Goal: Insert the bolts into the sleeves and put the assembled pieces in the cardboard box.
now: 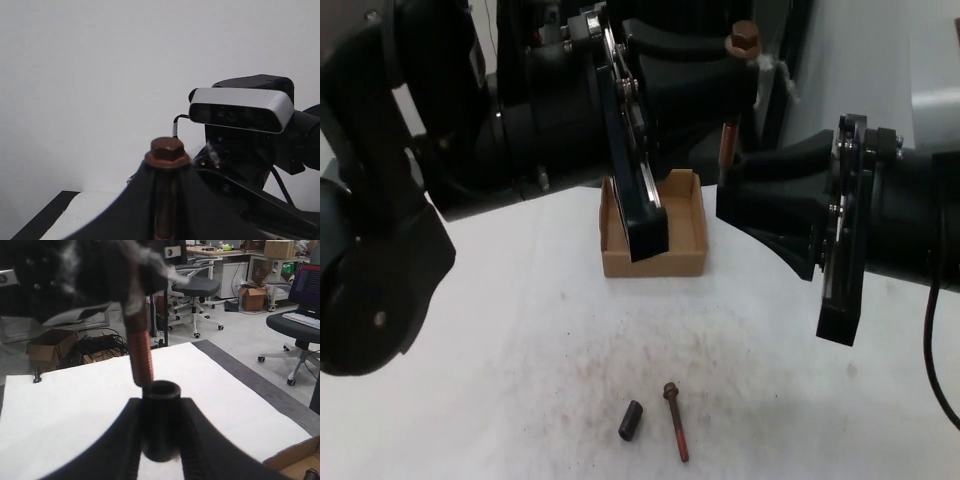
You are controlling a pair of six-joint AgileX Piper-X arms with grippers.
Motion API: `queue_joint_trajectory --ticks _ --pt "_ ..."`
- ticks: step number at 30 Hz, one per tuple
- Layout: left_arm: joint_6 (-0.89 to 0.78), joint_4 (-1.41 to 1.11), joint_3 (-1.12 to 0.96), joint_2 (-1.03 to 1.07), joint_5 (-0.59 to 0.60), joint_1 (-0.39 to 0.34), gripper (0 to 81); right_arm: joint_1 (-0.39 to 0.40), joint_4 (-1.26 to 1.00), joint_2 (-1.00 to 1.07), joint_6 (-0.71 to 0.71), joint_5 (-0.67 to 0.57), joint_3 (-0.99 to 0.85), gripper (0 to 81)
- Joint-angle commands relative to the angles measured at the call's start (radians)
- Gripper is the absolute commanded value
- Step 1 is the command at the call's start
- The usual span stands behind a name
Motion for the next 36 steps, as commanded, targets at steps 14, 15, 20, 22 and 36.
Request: queue_joint_trajectory --ticks 14,15,20,22,36 --pt "0.007 0.002 -0.012 -0.008 -0.007 -0.004 0.4 0.0 -0.035 -0.001 -0.005 -0.003 -0.004 0.8" --pt "0.007 0.002 -0.012 -0.008 -0.007 -0.004 0.4 0.0 -0.035 -0.001 -0.011 -0.003 -0.004 0.8" --pt "0.007 0.002 -0.012 -0.008 -0.024 -0.004 0.4 0.0 -0.035 -0.001 -0.028 -0.003 -0.004 0.8" --pt "0.007 0.002 -0.012 -0.008 -0.037 -0.004 0.4 0.0 -0.035 -0.001 -0.028 -0.005 -0.004 0.8" --pt "0.005 -0.035 -0.012 -0.008 -0.049 -0.007 0.4 0.0 -0.035 -0.001 -0.028 -0.01 -0.004 0.8"
